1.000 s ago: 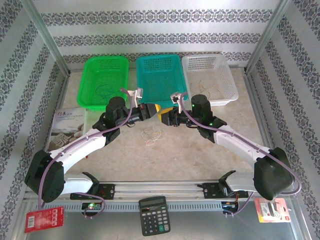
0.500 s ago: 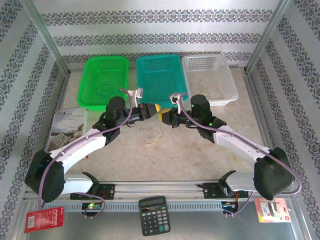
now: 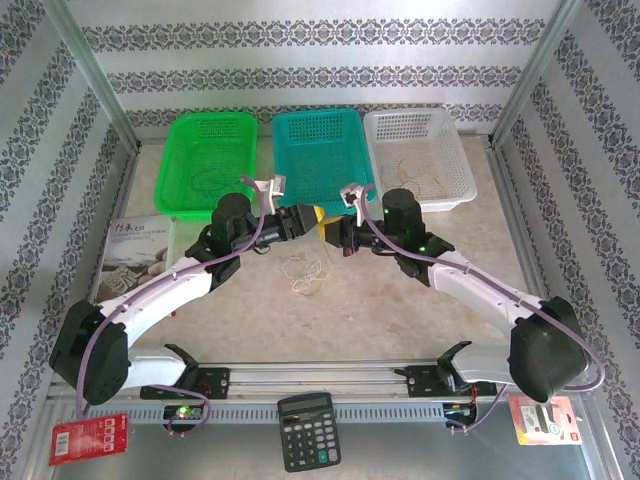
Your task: Untangle the cables
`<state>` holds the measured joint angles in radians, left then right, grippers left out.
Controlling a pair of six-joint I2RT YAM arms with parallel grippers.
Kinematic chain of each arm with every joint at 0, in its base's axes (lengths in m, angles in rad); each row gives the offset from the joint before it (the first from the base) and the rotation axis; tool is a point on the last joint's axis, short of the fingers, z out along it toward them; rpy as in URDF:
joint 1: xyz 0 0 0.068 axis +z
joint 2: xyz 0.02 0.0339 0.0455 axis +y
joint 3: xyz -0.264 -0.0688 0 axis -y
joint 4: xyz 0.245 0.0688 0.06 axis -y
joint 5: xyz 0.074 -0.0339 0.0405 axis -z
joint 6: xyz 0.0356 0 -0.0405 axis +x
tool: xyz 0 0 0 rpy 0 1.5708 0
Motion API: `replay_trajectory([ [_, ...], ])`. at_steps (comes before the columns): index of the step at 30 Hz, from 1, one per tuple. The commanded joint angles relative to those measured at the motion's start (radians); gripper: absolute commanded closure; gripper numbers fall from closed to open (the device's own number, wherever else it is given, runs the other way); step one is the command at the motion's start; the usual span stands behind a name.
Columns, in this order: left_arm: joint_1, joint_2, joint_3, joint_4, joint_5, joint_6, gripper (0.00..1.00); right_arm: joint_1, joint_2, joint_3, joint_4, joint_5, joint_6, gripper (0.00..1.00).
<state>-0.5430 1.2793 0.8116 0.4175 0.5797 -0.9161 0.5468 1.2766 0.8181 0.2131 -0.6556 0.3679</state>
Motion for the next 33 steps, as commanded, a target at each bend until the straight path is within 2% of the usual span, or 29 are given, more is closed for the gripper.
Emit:
replay_trajectory([
  [1,-0.005,-0.046,0.013,-0.001,-0.032,0.030,0.26,-0.011,-0.030,-0.001,0.026,0.017,0.011,1.00],
  [3,-0.002,-0.071,0.004,-0.031,-0.051,0.054,0.19,-0.021,-0.035,-0.004,0.023,0.021,0.016,1.00],
  [5,0.001,-0.100,-0.012,-0.065,-0.074,0.086,0.16,-0.033,-0.043,-0.004,0.025,0.029,0.024,1.00],
  [12,0.004,-0.165,-0.107,-0.127,-0.114,0.175,0.16,-0.056,-0.062,0.007,0.025,0.045,0.048,1.00],
  [21,0.004,-0.117,-0.147,-0.165,-0.064,0.266,0.30,-0.058,-0.065,0.018,0.024,0.048,0.060,1.00],
  [27,-0.004,-0.027,-0.140,-0.110,0.006,0.250,0.44,-0.056,-0.062,0.019,0.028,0.046,0.065,1.00],
  [33,-0.045,0.054,-0.133,-0.045,0.036,0.235,0.47,-0.055,-0.060,0.020,0.032,0.048,0.068,1.00],
])
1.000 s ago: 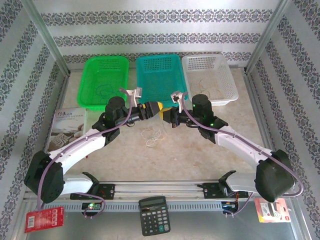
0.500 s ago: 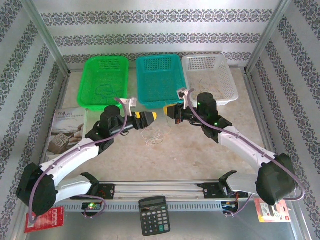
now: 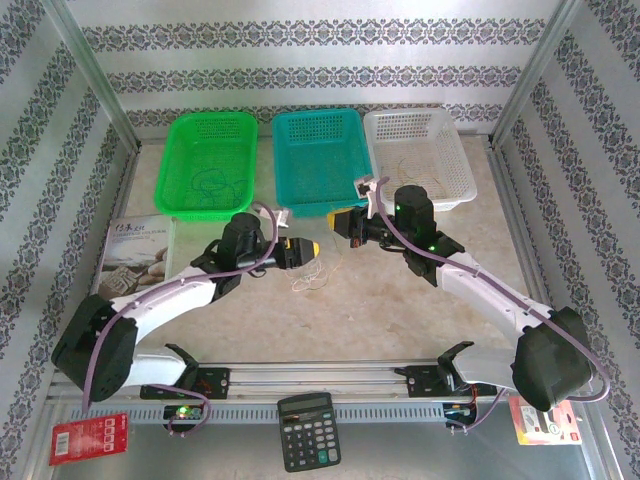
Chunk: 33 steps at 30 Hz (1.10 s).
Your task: Untangle the cables
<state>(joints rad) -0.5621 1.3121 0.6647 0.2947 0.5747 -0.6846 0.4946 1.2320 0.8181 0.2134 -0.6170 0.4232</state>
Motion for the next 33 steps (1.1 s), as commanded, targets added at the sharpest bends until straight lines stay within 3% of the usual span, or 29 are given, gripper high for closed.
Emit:
replay_trajectory([
  [1,-0.033,0.031,0.016,0.083,0.043,0.003,0.47,-0.003,-0.016,0.021,0.032,0.010,0.012,1.00],
  [19,-0.129,0.119,0.025,0.095,0.102,0.029,0.48,-0.004,-0.009,0.032,0.027,0.007,0.007,1.00],
  [26,-0.133,0.126,0.006,0.114,0.109,0.020,0.59,-0.008,-0.008,0.038,0.025,0.007,0.005,1.00],
  [33,-0.133,0.116,-0.025,0.123,0.125,0.016,0.63,-0.019,-0.008,0.039,0.022,0.008,0.003,1.00],
])
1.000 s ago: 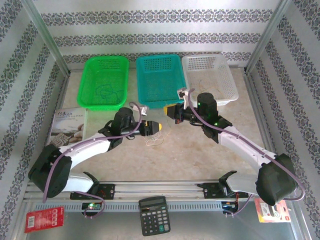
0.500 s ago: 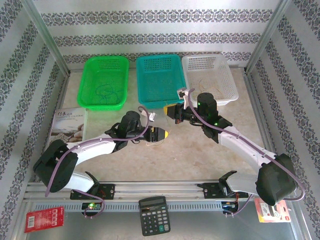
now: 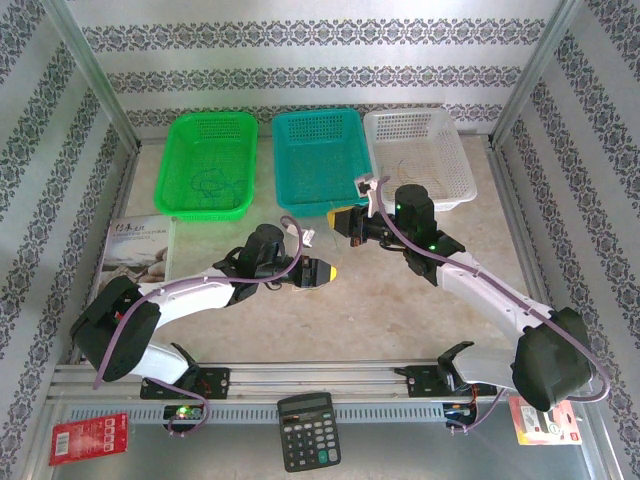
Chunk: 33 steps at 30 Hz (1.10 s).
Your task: Untangle the cables
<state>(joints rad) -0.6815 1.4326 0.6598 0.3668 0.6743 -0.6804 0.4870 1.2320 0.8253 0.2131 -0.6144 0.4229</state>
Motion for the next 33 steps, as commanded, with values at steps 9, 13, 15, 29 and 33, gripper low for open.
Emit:
replay_trajectory([
  [9,-0.015,-0.026,-0.049,0.061,0.046,0.012,0.69,-0.018,-0.002,0.037,0.022,0.005,0.004,1.00],
  [13,-0.015,-0.031,-0.057,0.069,0.050,0.011,0.85,-0.020,-0.002,0.037,0.022,0.010,0.004,1.00],
  [15,-0.015,-0.034,-0.060,0.072,0.050,0.009,0.94,-0.022,-0.003,0.036,0.021,0.015,0.003,1.00],
  [29,-0.015,-0.130,-0.125,0.129,-0.051,0.004,1.00,-0.221,-0.032,-0.074,0.067,0.212,0.220,1.00],
  [33,-0.015,-0.177,-0.147,0.169,-0.116,-0.007,1.00,-0.232,-0.038,-0.105,0.071,0.228,0.239,1.00],
])
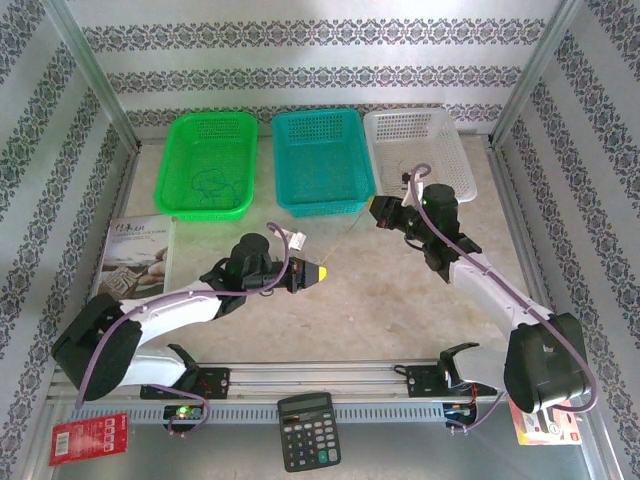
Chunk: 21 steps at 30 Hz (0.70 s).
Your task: Untangle the cables
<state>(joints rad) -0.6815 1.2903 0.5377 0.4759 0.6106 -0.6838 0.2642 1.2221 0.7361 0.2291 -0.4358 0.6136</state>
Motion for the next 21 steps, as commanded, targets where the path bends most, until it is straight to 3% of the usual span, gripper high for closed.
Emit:
replay_trajectory([
  [1,-0.015,-0.047,-0.031,0.069,-0.067,-0.003,1.00,-0.011,-0.030,-0.023,0.061,0.049,0.054,1.00],
  [14,-0.015,-0.126,-0.027,0.046,-0.165,0.018,0.98,-0.023,0.001,0.017,0.098,0.014,0.081,1.00],
  [16,-0.015,-0.121,-0.028,0.052,-0.166,0.014,0.87,-0.026,0.016,0.040,0.097,0.014,0.080,1.00],
  [18,-0.015,-0.119,-0.029,0.055,-0.166,0.012,0.69,-0.036,0.030,0.067,0.096,0.012,0.080,1.00],
  [21,-0.015,-0.128,-0.028,0.045,-0.168,0.018,0.59,-0.070,0.050,0.112,0.090,0.016,0.077,1.00],
])
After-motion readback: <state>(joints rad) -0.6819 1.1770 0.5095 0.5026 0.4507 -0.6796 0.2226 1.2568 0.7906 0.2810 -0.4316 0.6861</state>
